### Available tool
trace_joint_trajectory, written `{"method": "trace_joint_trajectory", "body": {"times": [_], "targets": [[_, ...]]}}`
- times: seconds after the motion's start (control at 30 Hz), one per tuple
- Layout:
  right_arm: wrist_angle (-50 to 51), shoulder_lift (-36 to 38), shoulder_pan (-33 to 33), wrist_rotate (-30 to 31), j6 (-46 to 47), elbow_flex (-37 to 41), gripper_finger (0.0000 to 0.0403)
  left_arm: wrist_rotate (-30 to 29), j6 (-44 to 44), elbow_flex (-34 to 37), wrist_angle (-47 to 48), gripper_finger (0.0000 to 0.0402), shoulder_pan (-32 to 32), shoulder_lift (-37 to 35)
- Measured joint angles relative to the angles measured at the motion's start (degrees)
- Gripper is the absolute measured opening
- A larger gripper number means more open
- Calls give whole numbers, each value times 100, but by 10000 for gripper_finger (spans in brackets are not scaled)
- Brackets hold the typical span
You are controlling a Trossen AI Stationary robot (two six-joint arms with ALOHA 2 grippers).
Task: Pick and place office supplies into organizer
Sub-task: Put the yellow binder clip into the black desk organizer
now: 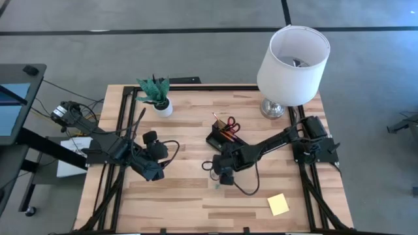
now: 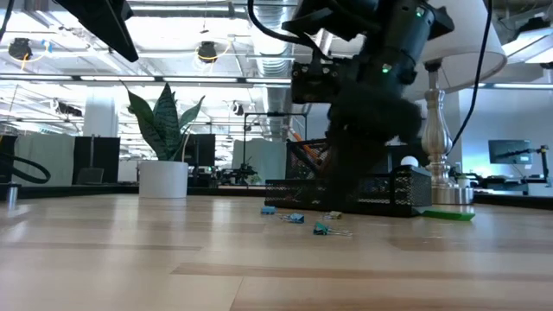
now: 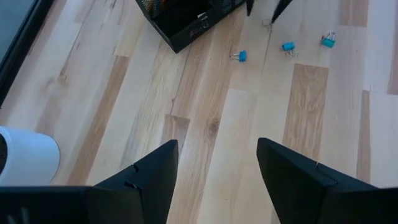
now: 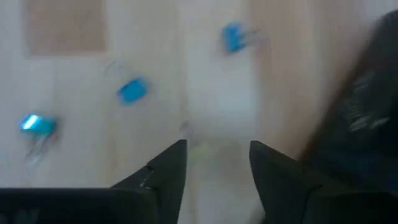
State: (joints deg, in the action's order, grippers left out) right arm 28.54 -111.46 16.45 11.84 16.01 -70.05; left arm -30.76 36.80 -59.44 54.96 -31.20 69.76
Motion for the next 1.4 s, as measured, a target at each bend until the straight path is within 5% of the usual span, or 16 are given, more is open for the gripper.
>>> {"method": "trace_joint_trajectory", "body": {"times": [0.13, 0.53, 1.0, 1.4], "targets": [[244, 5, 23, -583, -156, 16, 187, 2, 45, 0, 0, 217, 0, 0], [281, 5, -101, -450, -1190, 12, 192, 2, 50, 2, 2, 217, 0, 0], [105, -16, -260, -1050, -2301, 5, 177, 1, -10, 2, 2, 217, 0, 0], [-238, -30, -411, -1052, -2358, 5, 178, 0, -21, 4, 2, 217, 0, 0]]}}
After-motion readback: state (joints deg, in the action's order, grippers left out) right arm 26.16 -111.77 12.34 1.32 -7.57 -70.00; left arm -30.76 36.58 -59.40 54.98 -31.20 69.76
